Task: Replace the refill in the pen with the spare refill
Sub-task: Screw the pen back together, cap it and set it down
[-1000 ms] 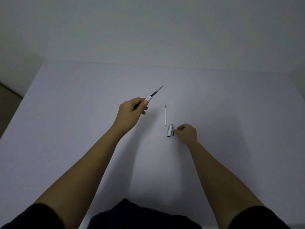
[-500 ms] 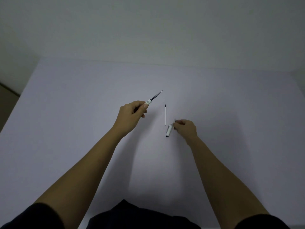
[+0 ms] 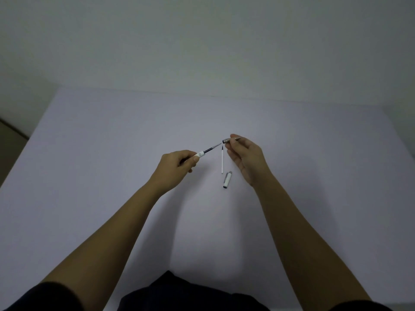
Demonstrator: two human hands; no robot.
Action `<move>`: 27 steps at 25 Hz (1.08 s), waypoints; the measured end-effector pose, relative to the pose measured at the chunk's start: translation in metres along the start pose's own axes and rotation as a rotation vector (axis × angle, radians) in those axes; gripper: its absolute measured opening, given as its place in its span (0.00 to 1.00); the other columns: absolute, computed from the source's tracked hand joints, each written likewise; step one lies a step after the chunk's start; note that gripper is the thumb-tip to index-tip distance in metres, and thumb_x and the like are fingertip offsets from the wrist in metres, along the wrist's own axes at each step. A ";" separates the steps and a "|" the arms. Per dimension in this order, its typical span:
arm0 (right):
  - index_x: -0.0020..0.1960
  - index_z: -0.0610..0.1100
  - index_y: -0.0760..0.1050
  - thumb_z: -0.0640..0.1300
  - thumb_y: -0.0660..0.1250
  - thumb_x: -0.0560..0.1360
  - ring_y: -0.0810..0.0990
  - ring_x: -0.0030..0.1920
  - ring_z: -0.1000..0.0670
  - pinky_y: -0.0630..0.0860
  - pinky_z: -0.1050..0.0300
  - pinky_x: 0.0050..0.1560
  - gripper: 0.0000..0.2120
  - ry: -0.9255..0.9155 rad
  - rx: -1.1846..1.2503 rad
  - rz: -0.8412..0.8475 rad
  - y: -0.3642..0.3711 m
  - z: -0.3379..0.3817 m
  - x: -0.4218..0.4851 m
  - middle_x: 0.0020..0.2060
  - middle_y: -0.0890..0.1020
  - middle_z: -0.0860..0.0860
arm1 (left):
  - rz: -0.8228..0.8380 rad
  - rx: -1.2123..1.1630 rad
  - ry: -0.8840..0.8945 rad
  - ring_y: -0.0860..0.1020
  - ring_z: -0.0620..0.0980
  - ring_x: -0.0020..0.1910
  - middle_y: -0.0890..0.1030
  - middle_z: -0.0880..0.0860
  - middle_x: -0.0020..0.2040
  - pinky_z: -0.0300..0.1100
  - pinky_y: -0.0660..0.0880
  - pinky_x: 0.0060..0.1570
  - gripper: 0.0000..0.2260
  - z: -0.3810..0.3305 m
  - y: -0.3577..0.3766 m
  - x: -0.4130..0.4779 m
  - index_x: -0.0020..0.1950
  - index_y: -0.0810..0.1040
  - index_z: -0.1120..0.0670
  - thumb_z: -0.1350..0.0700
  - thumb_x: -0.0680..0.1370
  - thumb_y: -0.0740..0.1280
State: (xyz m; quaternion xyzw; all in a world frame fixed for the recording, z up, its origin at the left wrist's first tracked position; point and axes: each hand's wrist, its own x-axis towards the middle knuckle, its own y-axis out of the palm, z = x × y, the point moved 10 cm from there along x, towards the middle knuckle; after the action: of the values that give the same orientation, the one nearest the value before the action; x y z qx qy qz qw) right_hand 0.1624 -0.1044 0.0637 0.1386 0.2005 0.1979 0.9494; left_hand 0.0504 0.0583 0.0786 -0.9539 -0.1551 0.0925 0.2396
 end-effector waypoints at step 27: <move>0.46 0.50 0.78 0.39 0.67 0.74 0.84 0.48 0.53 0.79 0.63 0.48 0.06 -0.085 -0.285 0.157 0.025 0.000 -0.018 0.42 0.84 0.51 | 0.034 0.168 0.110 0.73 0.51 0.35 0.81 0.57 0.40 0.38 0.67 0.34 0.09 -0.012 -0.012 -0.001 0.46 0.80 0.50 0.50 0.79 0.62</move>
State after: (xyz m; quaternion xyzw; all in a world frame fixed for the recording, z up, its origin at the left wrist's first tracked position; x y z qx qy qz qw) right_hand 0.1392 -0.0900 0.0786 0.0263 0.1184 0.2919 0.9487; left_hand 0.0497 0.0628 0.0950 -0.9367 -0.1174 0.0569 0.3250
